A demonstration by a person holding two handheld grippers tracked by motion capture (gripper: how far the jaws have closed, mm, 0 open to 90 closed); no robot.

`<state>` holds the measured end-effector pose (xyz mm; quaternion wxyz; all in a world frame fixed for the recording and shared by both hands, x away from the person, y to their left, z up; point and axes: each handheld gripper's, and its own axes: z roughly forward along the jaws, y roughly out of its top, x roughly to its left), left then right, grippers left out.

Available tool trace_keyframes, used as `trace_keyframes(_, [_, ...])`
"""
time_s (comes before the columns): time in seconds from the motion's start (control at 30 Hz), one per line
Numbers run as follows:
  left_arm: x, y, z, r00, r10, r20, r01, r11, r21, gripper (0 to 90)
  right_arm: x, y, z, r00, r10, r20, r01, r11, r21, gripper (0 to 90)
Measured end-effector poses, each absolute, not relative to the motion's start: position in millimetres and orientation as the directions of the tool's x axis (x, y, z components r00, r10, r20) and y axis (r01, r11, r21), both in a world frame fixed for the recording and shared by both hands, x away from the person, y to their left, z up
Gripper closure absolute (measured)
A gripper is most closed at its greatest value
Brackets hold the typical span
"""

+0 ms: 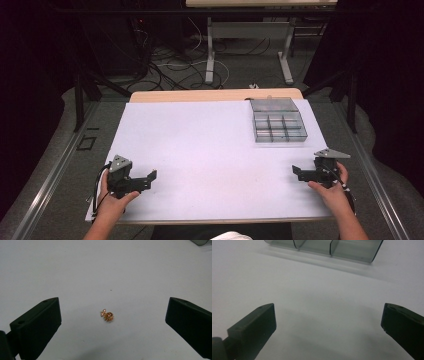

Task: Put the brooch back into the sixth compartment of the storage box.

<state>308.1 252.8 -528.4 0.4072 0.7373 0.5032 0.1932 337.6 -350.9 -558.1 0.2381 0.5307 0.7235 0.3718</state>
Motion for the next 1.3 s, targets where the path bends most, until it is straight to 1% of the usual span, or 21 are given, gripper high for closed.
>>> trace_keyframes(0.07, [308, 253, -529, 0.414, 0.901, -0.13, 0.585, -0.154, 0.796, 0.3, 335, -349, -555, -0.321, 0.946, 0.055, 0.583, 0.151, 0.798, 0.0])
trace_keyframes(0.17, [307, 255, -528, 0.408, 0.903, -0.133, 0.587, -0.148, 0.796, 0.3, 329, -341, -550, -0.326, 0.945, 0.036, 0.573, 0.167, 0.802, 0.0])
trace_keyframes(0.37, [306, 257, -527, 0.404, 0.903, -0.144, 0.586, -0.134, 0.799, 0.3, 328, -324, -545, -0.355, 0.934, 0.049, 0.567, 0.174, 0.805, 0.0])
trace_keyframes(0.57, [304, 258, -526, 0.393, 0.908, -0.146, 0.587, -0.126, 0.8, 0.3, 329, -297, -540, -0.428, 0.903, 0.033, 0.544, 0.228, 0.807, 0.0])
trace_keyframes(1.3, [302, 260, -525, 0.38, 0.913, -0.149, 0.589, -0.115, 0.8, 0.4, 344, -226, -534, -0.556, 0.831, 0.036, 0.497, 0.297, 0.815, 0.0])
